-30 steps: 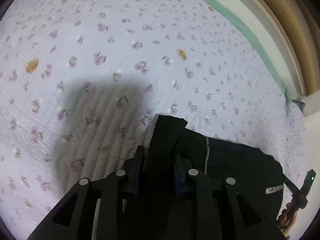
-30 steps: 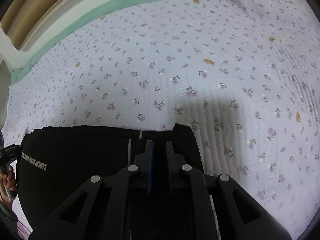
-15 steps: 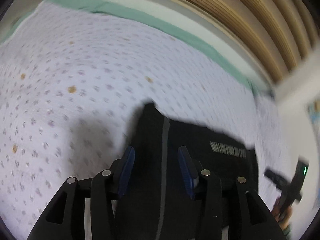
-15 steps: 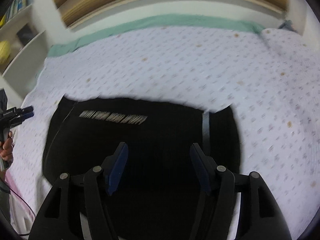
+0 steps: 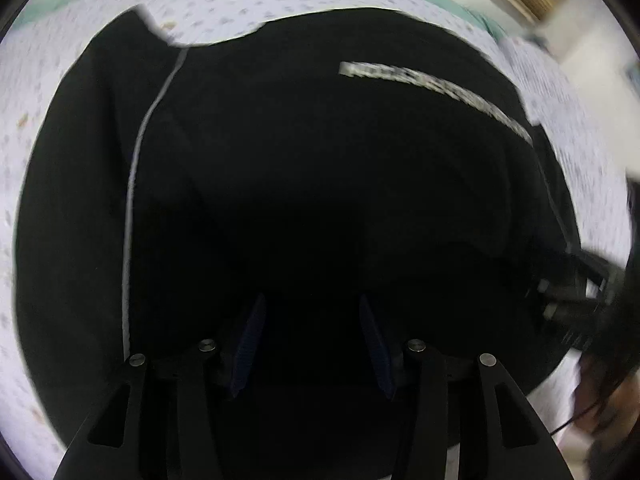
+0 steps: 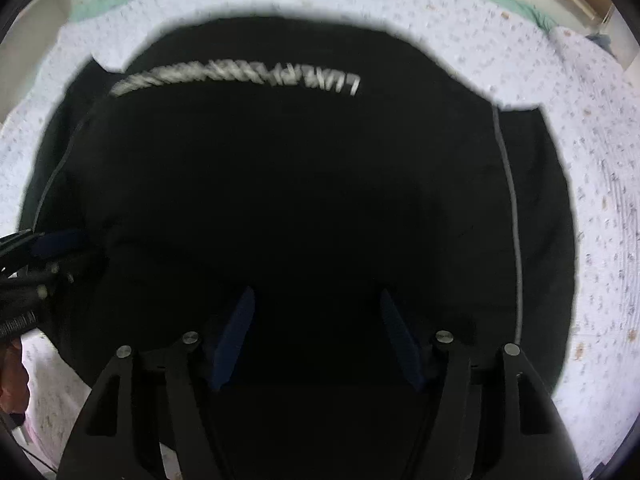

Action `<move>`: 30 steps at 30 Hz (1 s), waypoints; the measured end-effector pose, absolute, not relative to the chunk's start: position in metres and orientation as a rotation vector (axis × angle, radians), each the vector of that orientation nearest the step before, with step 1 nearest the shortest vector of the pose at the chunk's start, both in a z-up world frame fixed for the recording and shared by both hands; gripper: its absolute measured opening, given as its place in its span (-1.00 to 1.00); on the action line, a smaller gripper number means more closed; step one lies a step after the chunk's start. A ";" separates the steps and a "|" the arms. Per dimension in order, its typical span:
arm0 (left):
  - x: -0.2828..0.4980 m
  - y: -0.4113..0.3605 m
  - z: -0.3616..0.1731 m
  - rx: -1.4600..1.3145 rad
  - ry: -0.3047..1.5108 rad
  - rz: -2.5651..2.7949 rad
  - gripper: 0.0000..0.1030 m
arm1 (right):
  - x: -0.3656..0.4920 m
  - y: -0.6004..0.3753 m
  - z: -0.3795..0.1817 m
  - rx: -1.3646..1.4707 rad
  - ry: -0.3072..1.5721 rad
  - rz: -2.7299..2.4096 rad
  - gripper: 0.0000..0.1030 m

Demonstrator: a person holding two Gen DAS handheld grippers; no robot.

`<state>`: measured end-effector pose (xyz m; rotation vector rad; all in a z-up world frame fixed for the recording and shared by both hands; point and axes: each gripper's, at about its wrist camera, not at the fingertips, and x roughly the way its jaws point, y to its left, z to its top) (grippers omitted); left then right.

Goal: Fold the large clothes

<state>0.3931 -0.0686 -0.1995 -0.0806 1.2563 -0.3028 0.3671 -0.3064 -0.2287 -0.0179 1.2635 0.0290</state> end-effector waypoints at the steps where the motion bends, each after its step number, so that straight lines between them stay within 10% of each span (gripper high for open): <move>1: 0.395 -0.070 -0.200 -0.066 1.255 -0.303 -0.03 | 0.368 -0.305 -0.231 -0.025 1.261 0.024 0.37; 16: 0.420 -0.052 -0.122 -0.264 1.154 -0.404 0.15 | 0.375 -0.340 -0.170 0.090 1.038 0.031 0.44; 30: 0.479 -0.049 -0.181 -0.231 1.228 -0.291 0.36 | 0.434 -0.367 -0.244 0.089 1.194 -0.054 0.51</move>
